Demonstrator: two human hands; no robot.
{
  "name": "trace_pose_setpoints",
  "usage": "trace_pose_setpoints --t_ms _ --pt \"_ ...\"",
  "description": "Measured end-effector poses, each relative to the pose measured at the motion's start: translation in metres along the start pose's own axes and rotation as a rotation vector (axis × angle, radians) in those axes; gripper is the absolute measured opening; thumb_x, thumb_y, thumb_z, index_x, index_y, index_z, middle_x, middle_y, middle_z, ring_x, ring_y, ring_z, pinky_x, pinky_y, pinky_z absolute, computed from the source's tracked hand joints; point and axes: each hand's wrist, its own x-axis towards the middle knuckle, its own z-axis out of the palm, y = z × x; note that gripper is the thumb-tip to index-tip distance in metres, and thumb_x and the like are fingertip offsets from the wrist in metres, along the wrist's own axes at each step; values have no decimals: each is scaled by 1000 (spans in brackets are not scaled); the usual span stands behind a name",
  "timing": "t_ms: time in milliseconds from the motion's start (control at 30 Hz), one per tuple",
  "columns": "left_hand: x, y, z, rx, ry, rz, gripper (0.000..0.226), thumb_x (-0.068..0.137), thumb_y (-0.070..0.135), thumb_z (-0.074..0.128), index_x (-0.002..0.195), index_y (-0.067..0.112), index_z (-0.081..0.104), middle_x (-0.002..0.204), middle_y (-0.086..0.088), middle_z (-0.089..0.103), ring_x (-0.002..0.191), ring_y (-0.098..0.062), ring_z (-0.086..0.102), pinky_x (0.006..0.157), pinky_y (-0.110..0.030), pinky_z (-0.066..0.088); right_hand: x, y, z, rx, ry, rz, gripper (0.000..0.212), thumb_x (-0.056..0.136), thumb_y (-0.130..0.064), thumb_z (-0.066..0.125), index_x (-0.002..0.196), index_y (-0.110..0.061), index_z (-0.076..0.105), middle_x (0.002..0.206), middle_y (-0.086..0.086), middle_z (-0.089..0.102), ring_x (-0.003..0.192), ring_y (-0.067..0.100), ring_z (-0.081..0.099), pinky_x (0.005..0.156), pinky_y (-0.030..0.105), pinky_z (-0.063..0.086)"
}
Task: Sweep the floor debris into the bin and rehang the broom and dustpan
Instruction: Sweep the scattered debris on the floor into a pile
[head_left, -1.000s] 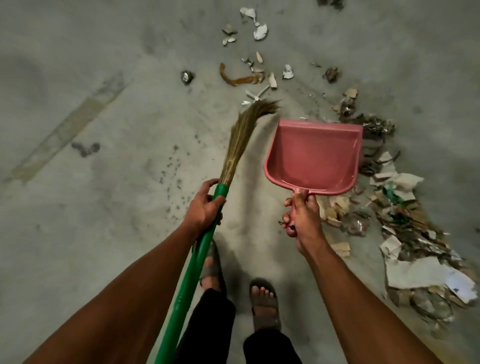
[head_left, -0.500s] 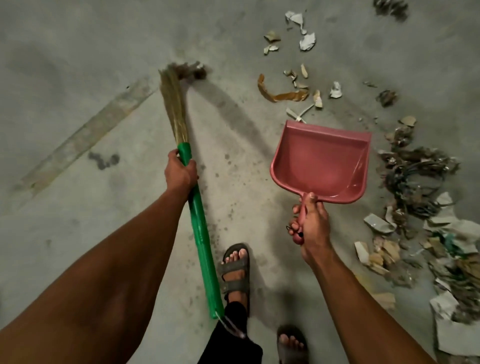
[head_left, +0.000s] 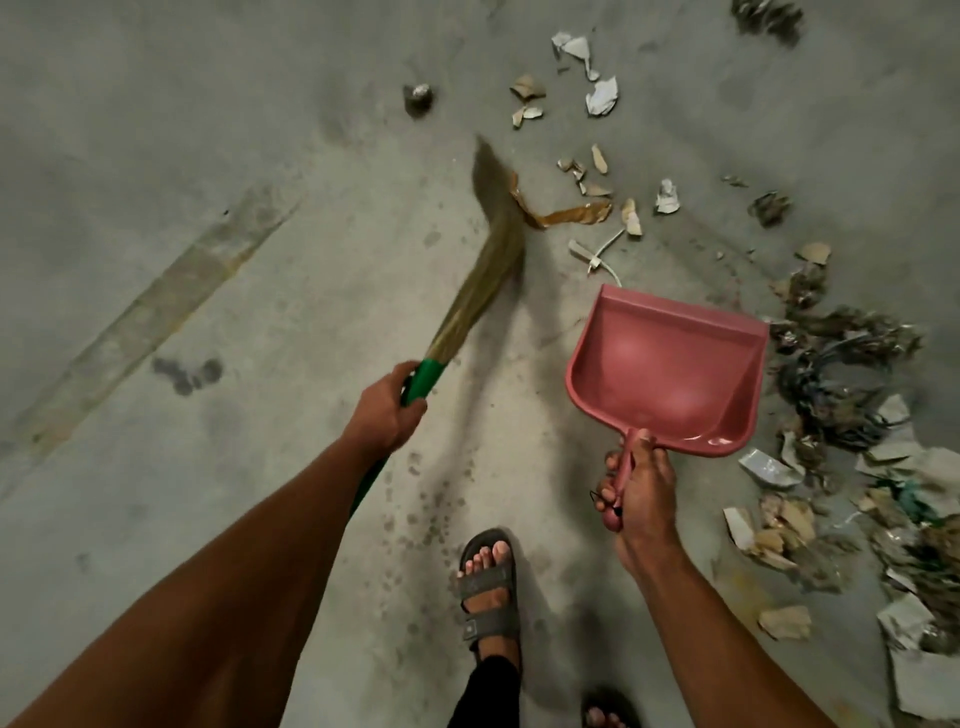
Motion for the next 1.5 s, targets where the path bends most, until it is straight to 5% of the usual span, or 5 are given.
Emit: trace_pose_setpoints --t_ms 267,533,767,1200,1500 --pt "-33 20 -25 -188 139 100 56 90 26 59 143 38 48 120 -1 69 70 -11 72 63 -32 59 -2 -37 23 7 -15 -36 30 110 -49 44 108 -21 54 73 -3 52 40 9 38 39 16 26" --pt "92 47 -77 -148 433 -16 62 91 38 53 151 27 41 130 -12 66 102 -36 69 93 -49 58 16 -55 66 -17 -84 -70 29 111 -47 43 101 -23 54 70 -4 53 40 9 38 39 16 28" --pt "192 49 -100 -28 266 -284 49 90 24 58 137 15 53 123 -20 65 102 -40 71 88 -49 63 38 -55 80 9 -147 -91 30 110 -49 44 101 -22 54 70 -5 54 41 10 38 40 18 29" --pt "80 33 5 355 -208 349 65 97 18 64 156 29 39 130 -10 60 110 -33 62 94 -47 52 50 -31 7 55 27 -23 27 110 -46 42 101 -22 52 69 -4 52 38 10 37 42 18 28" --pt "27 38 28 221 18 451 62 102 20 58 159 24 34 133 -11 57 105 -30 61 91 -43 52 39 -29 -57 97 115 -34 26 109 -42 40 106 -19 52 70 -3 51 39 10 37 41 20 24"
